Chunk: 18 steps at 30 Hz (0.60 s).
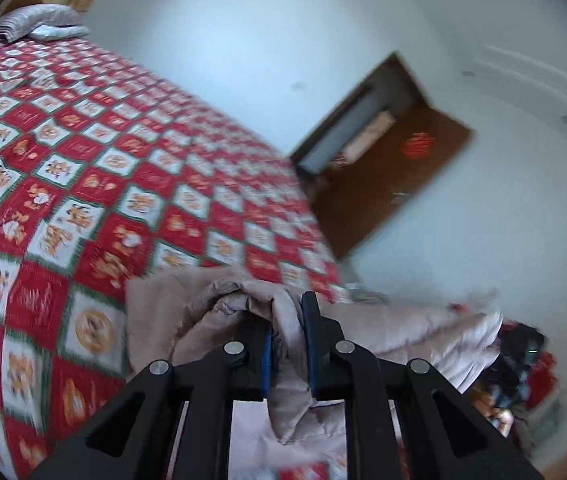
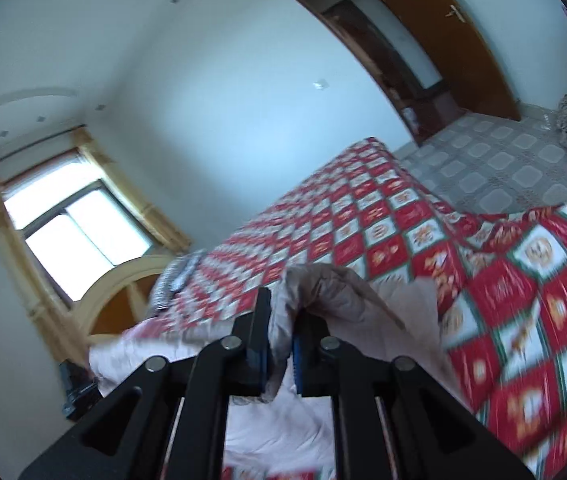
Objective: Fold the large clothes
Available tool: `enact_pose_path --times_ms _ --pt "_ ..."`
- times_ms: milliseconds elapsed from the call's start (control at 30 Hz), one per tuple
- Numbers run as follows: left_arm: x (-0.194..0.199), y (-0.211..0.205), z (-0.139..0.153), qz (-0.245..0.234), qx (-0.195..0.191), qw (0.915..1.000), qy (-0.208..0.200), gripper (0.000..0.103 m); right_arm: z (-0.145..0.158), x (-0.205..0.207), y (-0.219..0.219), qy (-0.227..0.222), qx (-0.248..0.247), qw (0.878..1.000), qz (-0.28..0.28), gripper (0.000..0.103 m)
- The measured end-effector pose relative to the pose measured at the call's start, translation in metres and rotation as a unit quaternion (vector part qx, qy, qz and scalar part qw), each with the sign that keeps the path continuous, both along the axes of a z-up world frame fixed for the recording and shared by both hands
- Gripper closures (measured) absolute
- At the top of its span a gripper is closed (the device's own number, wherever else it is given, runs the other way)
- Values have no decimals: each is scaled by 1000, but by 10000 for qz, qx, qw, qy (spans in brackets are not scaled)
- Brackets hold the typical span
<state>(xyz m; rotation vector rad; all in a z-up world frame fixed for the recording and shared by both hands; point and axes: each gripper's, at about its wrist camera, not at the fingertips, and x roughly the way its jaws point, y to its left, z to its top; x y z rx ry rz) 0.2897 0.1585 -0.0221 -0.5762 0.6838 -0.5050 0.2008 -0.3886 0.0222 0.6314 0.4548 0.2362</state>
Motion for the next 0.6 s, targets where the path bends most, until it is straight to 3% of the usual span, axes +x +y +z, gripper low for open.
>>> enact_pose_path --times_ms 167,267,367,500,600 --pt "92 -25 -66 482 571 9942 768 89 -61 96 13 512 -573 9954 -573 91" --pt "129 -34 -116 668 927 9833 1419 85 -110 130 14 961 -940 9846 -1116 89" --pt "139 -25 -147 612 427 9837 1636 85 -150 150 15 1528 -1266 9709 -1341 84" --pt "130 -9 -166 516 -181 9876 1473 84 -161 144 12 1235 -1216 9746 -1417 84" --pt "131 4 -173 391 -742 9840 1573 84 -163 148 13 1369 -1311 9718 -1405 83"
